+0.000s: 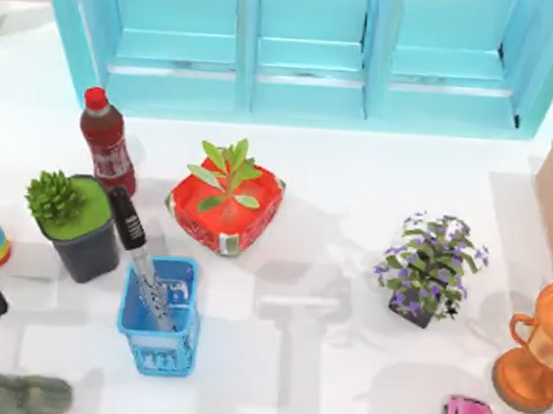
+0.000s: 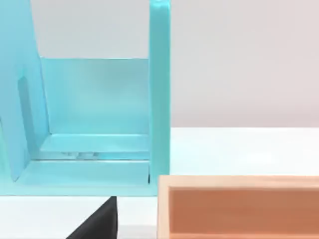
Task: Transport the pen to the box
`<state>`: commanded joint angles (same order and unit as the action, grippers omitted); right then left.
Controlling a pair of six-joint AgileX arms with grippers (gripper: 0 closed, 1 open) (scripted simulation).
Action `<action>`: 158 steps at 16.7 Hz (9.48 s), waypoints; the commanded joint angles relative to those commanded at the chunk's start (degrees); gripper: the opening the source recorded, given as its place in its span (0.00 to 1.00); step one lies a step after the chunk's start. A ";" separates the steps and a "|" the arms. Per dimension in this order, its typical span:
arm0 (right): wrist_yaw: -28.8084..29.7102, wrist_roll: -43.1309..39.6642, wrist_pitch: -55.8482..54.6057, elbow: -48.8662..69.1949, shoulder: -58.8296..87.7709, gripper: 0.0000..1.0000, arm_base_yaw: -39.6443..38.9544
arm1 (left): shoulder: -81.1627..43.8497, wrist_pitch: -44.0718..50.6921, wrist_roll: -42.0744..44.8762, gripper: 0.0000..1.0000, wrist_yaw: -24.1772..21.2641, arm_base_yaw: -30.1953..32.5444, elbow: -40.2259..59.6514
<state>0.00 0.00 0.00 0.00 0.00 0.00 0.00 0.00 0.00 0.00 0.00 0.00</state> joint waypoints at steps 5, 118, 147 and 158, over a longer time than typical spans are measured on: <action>0.06 0.68 -0.53 1.83 3.45 1.00 -2.56 | 0.00 0.00 0.00 1.00 0.00 0.00 0.00; -31.42 -28.71 42.12 58.93 62.76 0.00 24.83 | 0.00 0.00 0.00 1.00 0.00 0.00 0.00; -28.87 -26.25 25.97 46.68 65.22 0.60 22.50 | 0.00 0.00 0.00 1.00 0.00 0.00 0.00; -28.87 -26.25 25.97 46.68 65.22 1.00 22.50 | 0.00 0.00 0.00 1.00 0.00 0.00 0.00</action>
